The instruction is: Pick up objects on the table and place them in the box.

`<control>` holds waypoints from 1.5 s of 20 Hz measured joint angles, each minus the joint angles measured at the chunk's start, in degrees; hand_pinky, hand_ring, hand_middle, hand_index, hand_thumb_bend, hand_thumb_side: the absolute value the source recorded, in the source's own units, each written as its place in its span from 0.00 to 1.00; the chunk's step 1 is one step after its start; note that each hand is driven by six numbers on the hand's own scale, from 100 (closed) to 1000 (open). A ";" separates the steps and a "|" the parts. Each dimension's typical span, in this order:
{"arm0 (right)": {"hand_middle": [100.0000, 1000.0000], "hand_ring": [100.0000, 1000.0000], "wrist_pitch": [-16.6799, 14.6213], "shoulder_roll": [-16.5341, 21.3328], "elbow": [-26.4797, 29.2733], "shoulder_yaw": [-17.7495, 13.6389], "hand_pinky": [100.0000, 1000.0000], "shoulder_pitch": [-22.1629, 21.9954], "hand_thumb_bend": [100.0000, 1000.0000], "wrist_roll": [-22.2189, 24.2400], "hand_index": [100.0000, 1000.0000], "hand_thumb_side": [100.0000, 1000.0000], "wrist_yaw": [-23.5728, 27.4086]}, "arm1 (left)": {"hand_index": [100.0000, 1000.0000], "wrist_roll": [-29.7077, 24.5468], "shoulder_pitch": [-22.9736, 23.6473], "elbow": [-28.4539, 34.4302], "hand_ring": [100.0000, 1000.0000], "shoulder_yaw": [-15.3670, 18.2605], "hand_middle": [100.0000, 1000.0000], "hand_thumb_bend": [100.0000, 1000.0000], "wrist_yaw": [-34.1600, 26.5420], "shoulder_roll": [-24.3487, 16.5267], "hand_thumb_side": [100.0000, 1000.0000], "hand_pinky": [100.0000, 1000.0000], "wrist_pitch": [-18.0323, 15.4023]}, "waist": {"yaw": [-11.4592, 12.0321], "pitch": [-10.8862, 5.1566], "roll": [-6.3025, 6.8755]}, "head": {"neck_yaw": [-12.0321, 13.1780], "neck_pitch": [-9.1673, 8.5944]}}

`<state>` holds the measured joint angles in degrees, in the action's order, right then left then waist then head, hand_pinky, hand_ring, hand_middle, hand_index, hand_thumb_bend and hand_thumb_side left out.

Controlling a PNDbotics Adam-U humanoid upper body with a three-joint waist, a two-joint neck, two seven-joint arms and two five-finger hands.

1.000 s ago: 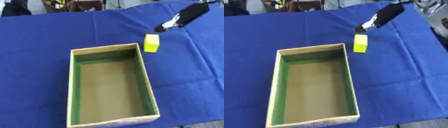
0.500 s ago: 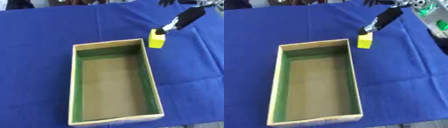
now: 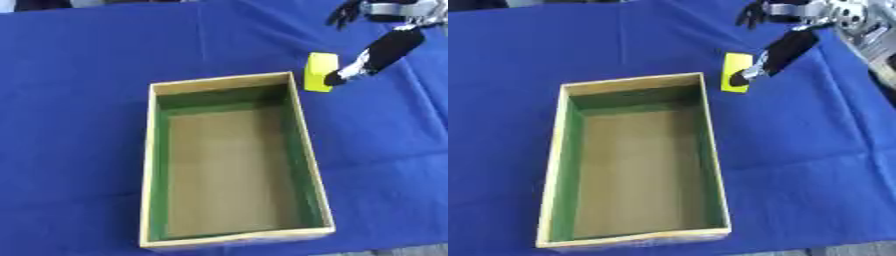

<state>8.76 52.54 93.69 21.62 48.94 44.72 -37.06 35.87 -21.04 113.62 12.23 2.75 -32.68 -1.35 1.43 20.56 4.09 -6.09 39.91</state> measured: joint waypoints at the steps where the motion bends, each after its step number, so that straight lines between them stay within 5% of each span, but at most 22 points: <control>1: 0.75 0.86 -0.06 -0.01 -0.34 0.21 0.84 -0.06 0.59 0.04 0.90 0.62 -0.35 | 0.75 0.00 -0.06 0.00 0.74 0.00 0.72 0.02 -0.01 0.01 1.00 0.58 0.00 | 0.02 0.00 0.01 | -0.01 -0.15; 22: 0.73 0.84 -1.91 -6.29 -12.90 2.45 0.81 0.52 0.47 -5.22 0.89 0.57 -8.14 | 0.74 -0.10 -0.21 0.00 0.74 -0.35 0.71 0.01 -0.19 1.08 1.00 0.58 -0.04 | 0.62 0.79 0.48 | -1.03 -1.74; 30: 0.70 0.83 -2.17 -7.45 -16.41 2.44 0.80 1.06 0.27 -6.39 0.86 0.49 -8.81 | 0.74 -0.14 -0.21 0.00 0.74 -0.52 0.70 0.01 -0.22 1.50 1.00 0.58 -0.02 | 0.71 0.99 0.71 | -1.04 -1.78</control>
<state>6.59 45.09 77.28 24.06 50.00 38.34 -45.86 35.74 -21.25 113.62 11.71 2.53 -31.18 -1.37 2.14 21.55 4.81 -7.12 38.13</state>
